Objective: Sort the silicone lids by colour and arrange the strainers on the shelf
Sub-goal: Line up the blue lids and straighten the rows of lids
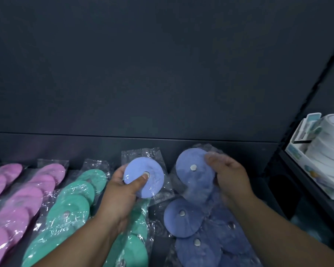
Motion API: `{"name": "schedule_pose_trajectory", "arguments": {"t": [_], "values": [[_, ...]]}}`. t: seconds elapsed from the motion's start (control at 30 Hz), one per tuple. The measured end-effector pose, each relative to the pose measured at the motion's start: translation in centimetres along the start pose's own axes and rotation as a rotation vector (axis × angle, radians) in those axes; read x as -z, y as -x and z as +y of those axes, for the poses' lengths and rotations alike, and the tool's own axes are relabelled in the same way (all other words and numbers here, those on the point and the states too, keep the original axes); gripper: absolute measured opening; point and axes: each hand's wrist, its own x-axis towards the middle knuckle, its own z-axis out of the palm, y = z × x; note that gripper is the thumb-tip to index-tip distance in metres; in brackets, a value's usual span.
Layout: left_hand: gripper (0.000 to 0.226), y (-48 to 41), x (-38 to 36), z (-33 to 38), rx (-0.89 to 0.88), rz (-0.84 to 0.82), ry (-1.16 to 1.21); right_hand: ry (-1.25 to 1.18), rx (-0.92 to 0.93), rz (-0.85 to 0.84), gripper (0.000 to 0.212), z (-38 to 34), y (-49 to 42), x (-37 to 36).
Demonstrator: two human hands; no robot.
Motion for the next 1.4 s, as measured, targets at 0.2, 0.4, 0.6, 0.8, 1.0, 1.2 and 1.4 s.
{"name": "schedule_pose_trajectory", "arguments": {"t": [0.2,0.4,0.6,0.8,1.0,1.2,1.4], "values": [[0.037,1.5,-2.1,-0.3,-0.018,-0.063,-0.028,0.033,-0.172,-0.307,0.024,-2.8,2.5,1.3],[0.024,3.8,-4.7,-0.2,0.041,-0.169,0.03,0.19,-0.07,-0.321,0.004,-0.1,3.8,1.5],[0.033,5.4,-5.5,-0.7,-0.045,-0.204,0.001,0.263,-0.033,-0.208,0.029,1.7,4.5,0.7],[0.028,4.2,-2.3,-0.2,-0.133,0.01,-0.06,0.428,0.01,-0.152,0.016,1.7,3.3,0.5],[0.026,3.6,-0.2,0.6,-0.21,0.123,-0.036,1.313,0.219,-0.32,0.081,5.1,2.7,1.9],[0.023,3.7,1.0,0.6,-0.219,0.157,-0.035,1.557,0.267,-0.421,0.091,5.0,2.5,1.6],[0.024,3.7,1.2,0.7,-0.22,0.17,-0.036,1.705,0.142,-0.557,0.09,4.8,2.3,1.9]]}}
